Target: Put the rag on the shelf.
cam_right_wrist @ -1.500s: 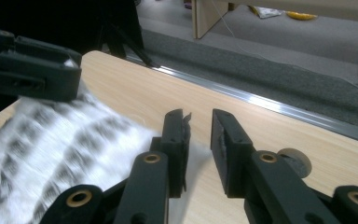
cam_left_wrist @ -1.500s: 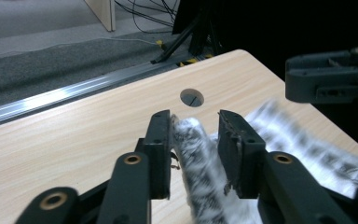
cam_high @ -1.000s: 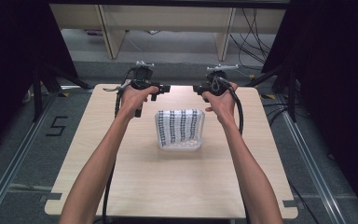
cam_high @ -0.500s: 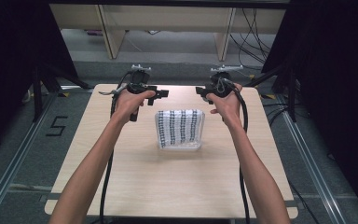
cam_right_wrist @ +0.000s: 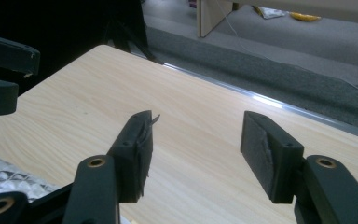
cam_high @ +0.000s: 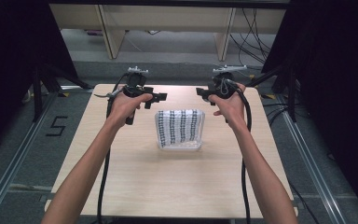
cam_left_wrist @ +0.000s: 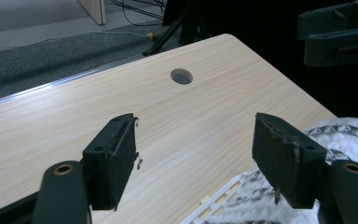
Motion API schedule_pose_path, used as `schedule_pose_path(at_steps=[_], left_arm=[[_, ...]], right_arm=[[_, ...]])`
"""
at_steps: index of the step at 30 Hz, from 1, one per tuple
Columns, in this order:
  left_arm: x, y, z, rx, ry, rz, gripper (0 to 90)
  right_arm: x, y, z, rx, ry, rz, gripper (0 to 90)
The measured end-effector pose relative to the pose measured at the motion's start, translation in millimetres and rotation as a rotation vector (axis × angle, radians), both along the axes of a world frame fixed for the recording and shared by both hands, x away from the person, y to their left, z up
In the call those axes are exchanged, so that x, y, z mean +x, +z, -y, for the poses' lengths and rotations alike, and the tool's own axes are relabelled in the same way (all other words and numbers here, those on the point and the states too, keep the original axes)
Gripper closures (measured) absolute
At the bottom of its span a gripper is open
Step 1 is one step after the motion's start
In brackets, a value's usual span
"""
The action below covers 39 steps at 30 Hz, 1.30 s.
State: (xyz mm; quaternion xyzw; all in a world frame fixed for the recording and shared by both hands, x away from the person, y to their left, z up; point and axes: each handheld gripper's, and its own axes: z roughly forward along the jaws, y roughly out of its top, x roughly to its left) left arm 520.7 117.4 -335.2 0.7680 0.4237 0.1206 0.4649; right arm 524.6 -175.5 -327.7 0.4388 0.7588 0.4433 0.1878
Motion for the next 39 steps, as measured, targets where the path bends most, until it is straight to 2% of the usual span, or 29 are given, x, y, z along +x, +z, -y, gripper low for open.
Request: schedule_pose_path(at_steps=[1,3,6,8,9,11,13,14,15,16,17,18,19,22,23,25,28,29,30,32,33,34,35,36,37,39], left_arm=[[-1.5,0.2,0.3,-0.007,0.0,-0.002,29.2],[-3.5,0.7,-0.6,-0.001,-0.006,0.001,28.3],[-7.2,0.7,-0.4,0.002,-0.012,0.002,27.5],[-10.6,1.4,-0.6,0.02,-0.02,0.0,26.4],[-13.2,1.9,-0.9,0.018,-0.02,0.007,26.3],[-16.2,2.5,-1.6,0.008,-0.021,0.012,26.3],[-21.2,3.1,-2.6,-0.001,-0.025,0.019,26.3],[-22.5,2.6,-2.2,-0.014,-0.025,0.022,26.2],[-24.0,2.9,-3.3,-0.001,-0.036,0.022,26.2],[-26.1,2.3,-2.4,-0.011,-0.027,0.029,26.1],[-28.6,2.1,-3.2,-0.006,-0.033,0.031,26.0],[-29.5,1.8,-2.7,-0.013,-0.03,0.033,25.9],[-31.8,1.9,-3.2,-0.009,-0.037,0.031,25.8],[-37.9,3.1,-2.6,-0.024,-0.039,0.046,25.4],[-41.3,4.9,-3.7,-0.012,-0.049,0.054,25.4],[-45.8,5.9,-2.8,-0.029,-0.047,0.061,25.4],[-52.6,7.2,-4.0,-0.022,-0.062,0.069,25.1],[-55.5,7.5,-4.8,-0.014,-0.062,0.075,25.1],[-58.0,7.5,-5.7,-0.023,-0.07,0.074,25.1],[-64.0,7.1,-8.0,-0.032,-0.081,0.078,25.0],[-66.6,6.6,-9.0,-0.036,-0.082,0.079,25.0],[-68.2,6.2,-9.9,-0.036,-0.086,0.08,24.9],[-71.3,5.5,-11.0,-0.038,-0.081,0.083,24.9],[-72.6,5.2,-12.2,-0.037,-0.085,0.085,25.0],[-74.9,4.5,-13.5,-0.044,-0.083,0.085,25.0],[-78.7,3.4,-16.3,-0.043,-0.082,0.088,25.0]], right_arm=[[0.4,0.0,1.4,-0.01,0.015,0.007,42.9],[-2.7,0.2,1.0,0.007,0.005,-0.007,41.4],[-6.8,1.5,1.6,0.005,0.009,-0.013,39.9],[-8.8,1.8,2.2,0.004,0.029,0.002,38.6],[-11.1,2.4,1.7,0.018,0.022,-0.012,37.8],[-13.4,3.8,2.8,0.013,0.04,0.008,37.0],[-18.1,5.0,1.9,0.031,0.034,-0.002,36.0],[-19.8,5.9,3.5,0.012,0.049,0.016,35.6],[-22.4,6.1,1.8,0.037,0.05,-0.008,34.7],[-23.0,6.2,2.5,0.02,0.061,0.002,33.9],[-26.0,6.9,0.5,0.024,0.049,-0.012,32.9],[-26.7,8.2,2.2,0.001,0.065,0.014,32.8],[-27.3,7.9,1.3,0.017,0.073,0.012,32.8],[-33.0,10.3,-0.7,0.019,0.077,0.006,32.2],[-34.7,11.3,-0.7,0.011,0.076,0.008,32.2],[-37.7,11.2,-1.6,0.015,0.092,0.015,32.1],[-42.8,11.1,-0.8,0.006,0.095,0.002,32.0],[-42.6,10.2,-0.1,0.005,0.108,0.021,32.0],[-45.0,10.1,0.0,0.013,0.096,0.007,32.0],[-46.6,9.2,3.0,0.01,0.114,0.023,32.0],[-49.2,9.1,3.0,0.02,0.108,0.005,31.7],[-50.4,8.7,3.8,0.014,0.106,0.016,31.7],[-51.0,8.3,4.7,0.015,0.114,0.025,31.7],[-53.9,8.8,5.3,0.021,0.113,0.005,31.7],[-54.7,8.8,6.4,0.007,0.118,0.019,31.7],[-58.8,8.9,7.3,0.021,0.118,0.008,31.7]])
